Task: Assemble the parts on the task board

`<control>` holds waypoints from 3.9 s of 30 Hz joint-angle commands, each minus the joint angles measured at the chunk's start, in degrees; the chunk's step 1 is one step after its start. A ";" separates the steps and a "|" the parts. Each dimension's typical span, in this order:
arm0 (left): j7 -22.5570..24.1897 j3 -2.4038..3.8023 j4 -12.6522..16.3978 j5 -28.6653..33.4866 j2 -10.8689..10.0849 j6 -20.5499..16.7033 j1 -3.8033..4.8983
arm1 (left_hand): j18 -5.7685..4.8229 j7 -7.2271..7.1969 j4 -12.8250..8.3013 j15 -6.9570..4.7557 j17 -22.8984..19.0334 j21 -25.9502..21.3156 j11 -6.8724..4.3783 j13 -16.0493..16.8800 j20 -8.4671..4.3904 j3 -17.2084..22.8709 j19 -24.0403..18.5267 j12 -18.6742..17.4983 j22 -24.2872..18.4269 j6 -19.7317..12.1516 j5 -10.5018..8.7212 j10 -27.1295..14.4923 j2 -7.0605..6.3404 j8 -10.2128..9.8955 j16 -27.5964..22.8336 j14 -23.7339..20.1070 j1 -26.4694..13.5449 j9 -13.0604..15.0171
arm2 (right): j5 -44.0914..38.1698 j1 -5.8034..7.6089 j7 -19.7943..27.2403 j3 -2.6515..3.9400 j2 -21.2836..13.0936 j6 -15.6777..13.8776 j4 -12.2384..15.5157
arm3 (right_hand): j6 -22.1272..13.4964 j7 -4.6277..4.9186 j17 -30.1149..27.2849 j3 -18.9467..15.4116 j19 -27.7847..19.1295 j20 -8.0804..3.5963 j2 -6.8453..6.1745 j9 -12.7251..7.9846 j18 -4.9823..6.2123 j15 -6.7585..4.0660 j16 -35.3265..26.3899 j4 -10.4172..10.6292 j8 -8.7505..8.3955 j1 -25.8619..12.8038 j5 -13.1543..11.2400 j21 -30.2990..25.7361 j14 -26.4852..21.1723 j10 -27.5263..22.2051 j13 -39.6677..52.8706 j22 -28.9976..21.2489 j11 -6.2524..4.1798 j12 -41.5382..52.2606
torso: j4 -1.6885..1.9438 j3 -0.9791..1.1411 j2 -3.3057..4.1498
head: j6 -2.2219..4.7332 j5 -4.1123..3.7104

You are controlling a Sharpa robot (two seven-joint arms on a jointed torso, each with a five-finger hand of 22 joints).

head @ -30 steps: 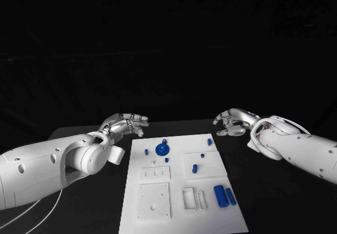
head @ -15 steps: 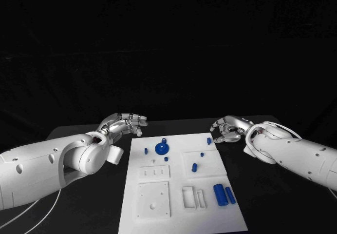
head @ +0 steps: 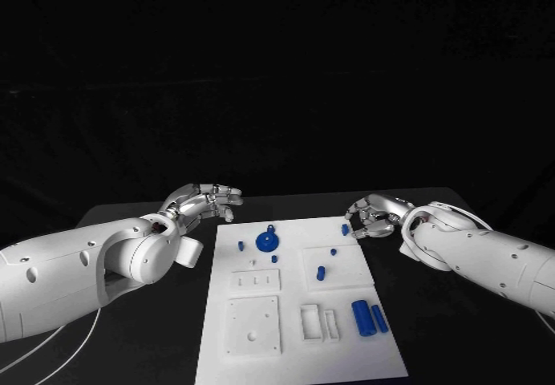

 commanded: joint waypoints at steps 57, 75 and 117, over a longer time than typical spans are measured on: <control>0.32 0.04 -0.16 -0.29 0.20 1.13 0.02 | 1.08 0.08 0.22 0.08 -0.24 0.25 0.28 0.03 -0.33 0.10 -0.09 -0.23 0.68 -0.40 -0.28 -0.08 -0.01 -0.38 0.24 -0.42 -0.50 0.11 | -0.34 -0.91 0.80 -0.21 2.68 2.66 -3.11 | 6.24 -1.61 0.46 14.62 0.75 -0.13 5.65 0.26 3.19 -1.91 -0.41 5.06 3.27 -5.29 -21.42 0.75 0.62 0.28 -1.13 1.18 -2.27 1.11 | 0.27 0.14 0.32 | -1.23 -0.32; -0.79 0.05 -0.32 -1.40 0.43 1.87 0.02 | 0.81 -0.77 0.53 -0.54 -0.73 0.49 -0.85 0.75 -0.64 -0.07 -0.31 1.66 0.65 1.40 -0.39 3.22 0.81 0.63 0.59 -0.52 -1.25 0.71 | 0.20 -0.91 -2.76 -0.21 1.75 -3.20 -0.70 | 9.83 -3.01 0.66 16.87 1.22 -0.46 5.82 1.59 3.19 -3.18 -0.36 5.88 5.43 -5.93 -22.93 1.24 1.00 0.92 -1.26 1.09 -3.60 1.23 | 0.13 0.12 0.18 | -0.86 -0.23; -28.69 -0.03 -1.44 -14.75 6.88 9.99 0.60 | 0.90 -3.00 17.71 -5.58 0.85 6.30 -6.07 5.45 -5.81 -1.43 5.01 9.44 0.40 5.26 -6.33 13.78 -6.26 0.32 10.23 4.61 -17.36 0.83 | -11.42 3.14 -18.34 -0.37 5.80 0.89 22.16 | 10.89 -3.78 1.17 19.18 2.80 -1.28 4.55 2.90 3.19 -3.96 0.05 7.04 6.49 -6.38 -23.13 1.71 1.91 2.47 -1.58 0.85 -4.39 1.25 | -0.52 -0.96 -3.23 | -0.89 2.66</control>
